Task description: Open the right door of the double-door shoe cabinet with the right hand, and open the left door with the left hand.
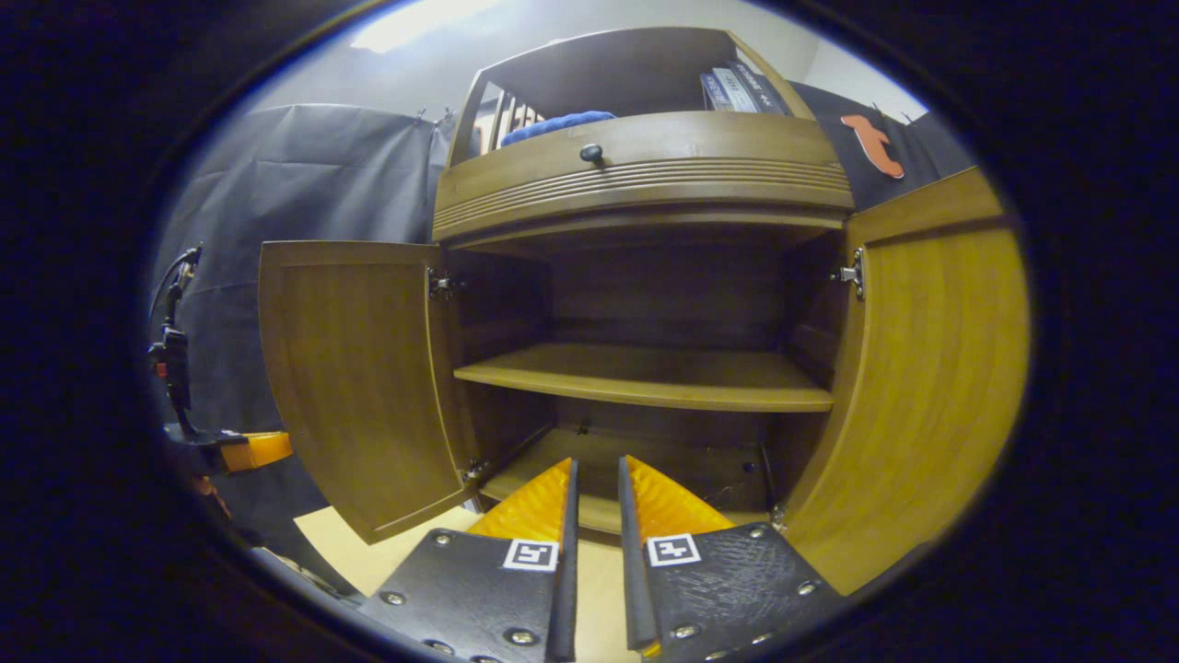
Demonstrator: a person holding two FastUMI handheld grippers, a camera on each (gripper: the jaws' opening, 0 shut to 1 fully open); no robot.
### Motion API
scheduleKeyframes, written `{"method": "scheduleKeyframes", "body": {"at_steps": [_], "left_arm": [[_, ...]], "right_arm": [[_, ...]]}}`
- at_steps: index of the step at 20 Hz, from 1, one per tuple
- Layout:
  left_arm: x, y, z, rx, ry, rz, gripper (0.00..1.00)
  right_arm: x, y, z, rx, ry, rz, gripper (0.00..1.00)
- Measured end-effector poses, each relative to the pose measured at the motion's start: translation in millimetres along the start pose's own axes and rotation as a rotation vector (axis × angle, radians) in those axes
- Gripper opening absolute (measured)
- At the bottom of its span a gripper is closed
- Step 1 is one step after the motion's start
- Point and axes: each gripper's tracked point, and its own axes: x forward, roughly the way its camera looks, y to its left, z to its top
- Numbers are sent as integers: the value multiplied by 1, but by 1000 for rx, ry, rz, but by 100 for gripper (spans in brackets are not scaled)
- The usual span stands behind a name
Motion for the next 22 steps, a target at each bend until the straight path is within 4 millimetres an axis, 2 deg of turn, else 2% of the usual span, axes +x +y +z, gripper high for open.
{"method": "scheduleKeyframes", "body": {"at_steps": [6,17,22], "left_arm": [[4,-48,25,61,-52,-126,0],[14,-123,49,120,-111,-315,0],[12,-175,76,144,-171,-444,1]], "right_arm": [[-13,-16,4,0,-13,-53,21],[-42,-68,11,23,-38,-216,21],[-51,-73,28,11,-59,-271,21]]}}
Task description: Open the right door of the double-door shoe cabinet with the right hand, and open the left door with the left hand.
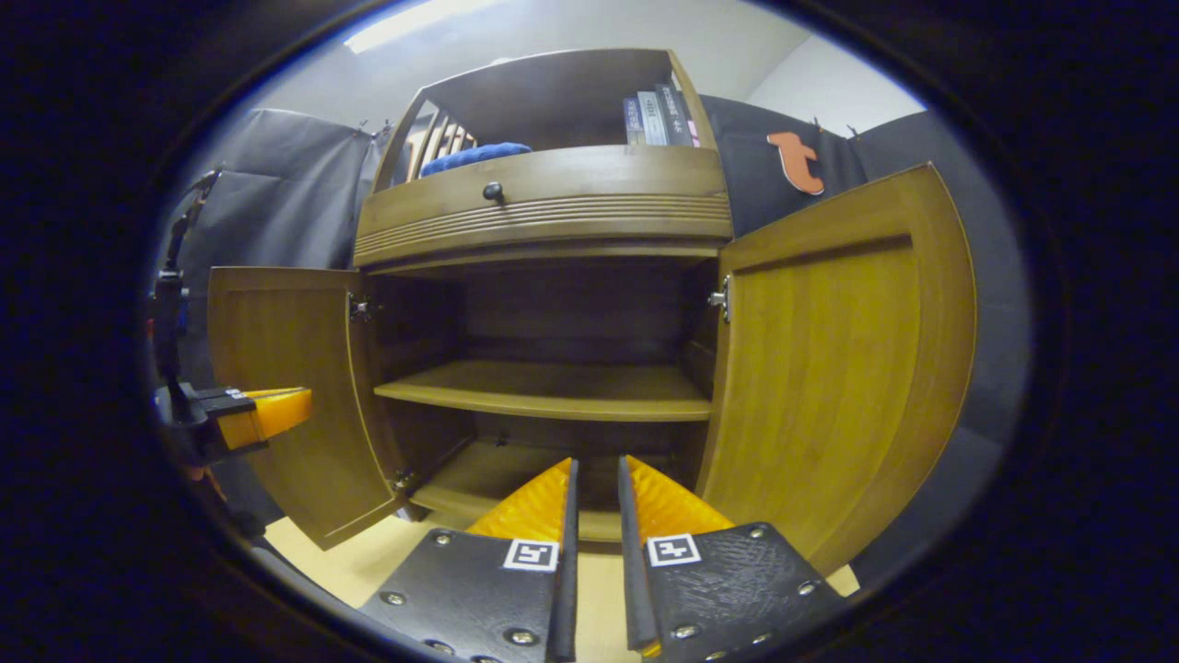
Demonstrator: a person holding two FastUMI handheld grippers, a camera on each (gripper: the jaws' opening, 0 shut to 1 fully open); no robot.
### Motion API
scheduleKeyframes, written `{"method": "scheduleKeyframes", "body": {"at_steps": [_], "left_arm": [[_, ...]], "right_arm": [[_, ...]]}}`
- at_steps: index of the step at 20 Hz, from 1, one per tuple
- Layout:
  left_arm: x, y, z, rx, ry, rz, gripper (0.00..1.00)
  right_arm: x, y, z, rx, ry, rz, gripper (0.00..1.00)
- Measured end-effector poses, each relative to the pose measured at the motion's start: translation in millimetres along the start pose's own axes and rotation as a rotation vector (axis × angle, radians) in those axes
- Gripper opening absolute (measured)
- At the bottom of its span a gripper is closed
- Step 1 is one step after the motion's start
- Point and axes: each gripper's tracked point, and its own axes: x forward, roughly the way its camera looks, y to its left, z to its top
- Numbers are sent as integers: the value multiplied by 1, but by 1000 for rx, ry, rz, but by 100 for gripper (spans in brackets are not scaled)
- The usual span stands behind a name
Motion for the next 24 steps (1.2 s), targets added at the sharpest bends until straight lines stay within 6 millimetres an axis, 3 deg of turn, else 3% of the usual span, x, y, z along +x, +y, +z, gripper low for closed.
{"method": "scheduleKeyframes", "body": {"at_steps": [5,6,7,10,12,19,20,21,22,24], "left_arm": [[18,-49,37,43,-82,-146,1],[16,-60,41,45,-95,-180,6],[20,-69,44,44,-107,-203,21],[15,-90,47,37,-120,-261,67],[21,-103,45,37,-122,-286,98],[24,-119,57,74,-158,-326,99],[25,-121,58,74,-161,-329,93],[25,-121,57,73,-160,-332,96],[25,-122,57,75,-157,-335,99],[25,-124,57,82,-159,-339,96]], "right_arm": [[-18,-2,23,32,-60,-47,21],[-23,-3,27,42,-78,-56,21],[-25,-1,31,51,-93,-52,21],[-32,-13,38,48,-127,-94,97],[-36,-19,42,39,-145,-118,96],[-43,-32,45,44,-165,-163,94],[-43,-33,44,44,-165,-166,94],[-44,-33,44,46,-166,-169,97],[-44,-34,44,48,-166,-170,94],[-43,-34,44,50,-168,-171,94]]}}
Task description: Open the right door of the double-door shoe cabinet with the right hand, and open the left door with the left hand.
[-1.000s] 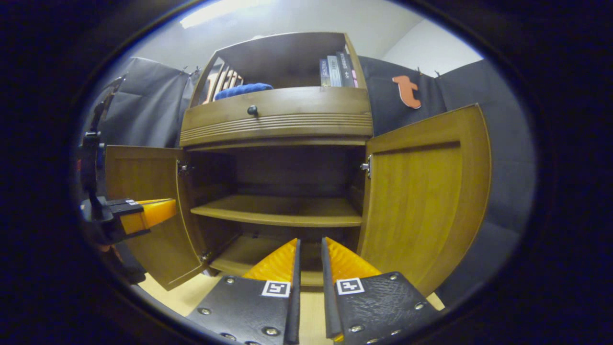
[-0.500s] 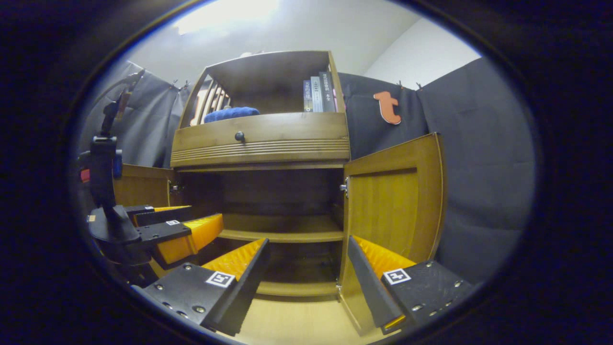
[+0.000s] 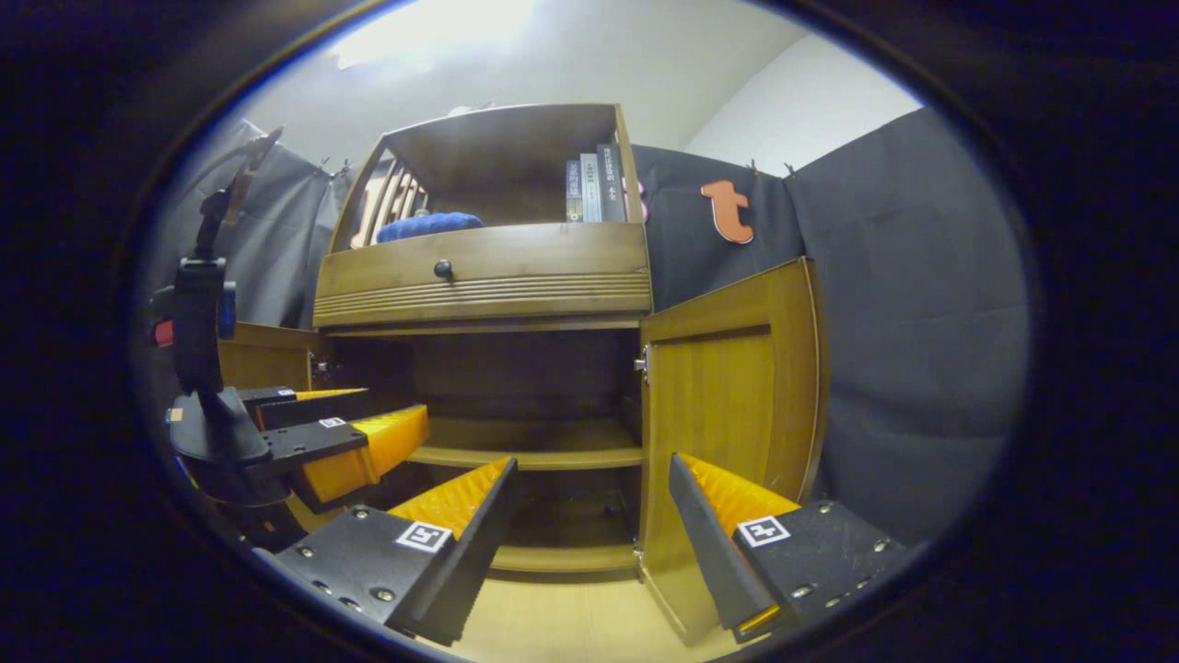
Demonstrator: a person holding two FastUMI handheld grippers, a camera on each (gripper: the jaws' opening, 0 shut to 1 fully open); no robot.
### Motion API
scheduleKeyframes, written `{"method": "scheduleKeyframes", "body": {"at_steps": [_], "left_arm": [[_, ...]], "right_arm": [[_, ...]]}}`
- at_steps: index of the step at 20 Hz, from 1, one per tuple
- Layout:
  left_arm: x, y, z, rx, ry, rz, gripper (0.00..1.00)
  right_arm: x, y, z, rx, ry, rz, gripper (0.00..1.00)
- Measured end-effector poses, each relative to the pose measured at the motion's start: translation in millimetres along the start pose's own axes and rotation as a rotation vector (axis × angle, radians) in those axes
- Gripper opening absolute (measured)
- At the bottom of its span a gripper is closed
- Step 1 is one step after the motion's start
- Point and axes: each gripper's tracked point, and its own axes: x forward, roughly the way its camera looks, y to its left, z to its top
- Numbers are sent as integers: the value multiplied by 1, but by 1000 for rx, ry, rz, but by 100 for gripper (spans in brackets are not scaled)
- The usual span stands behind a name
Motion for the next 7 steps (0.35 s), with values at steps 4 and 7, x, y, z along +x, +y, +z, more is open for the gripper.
{"method": "scheduleKeyframes", "body": {"at_steps": [4,7], "left_arm": [[3,-7,4,20,-11,-18,96],[6,-12,2,17,-6,-29,99]], "right_arm": [[0,-1,1,0,-6,-4,97],[-1,-5,1,1,-8,-15,94]]}}
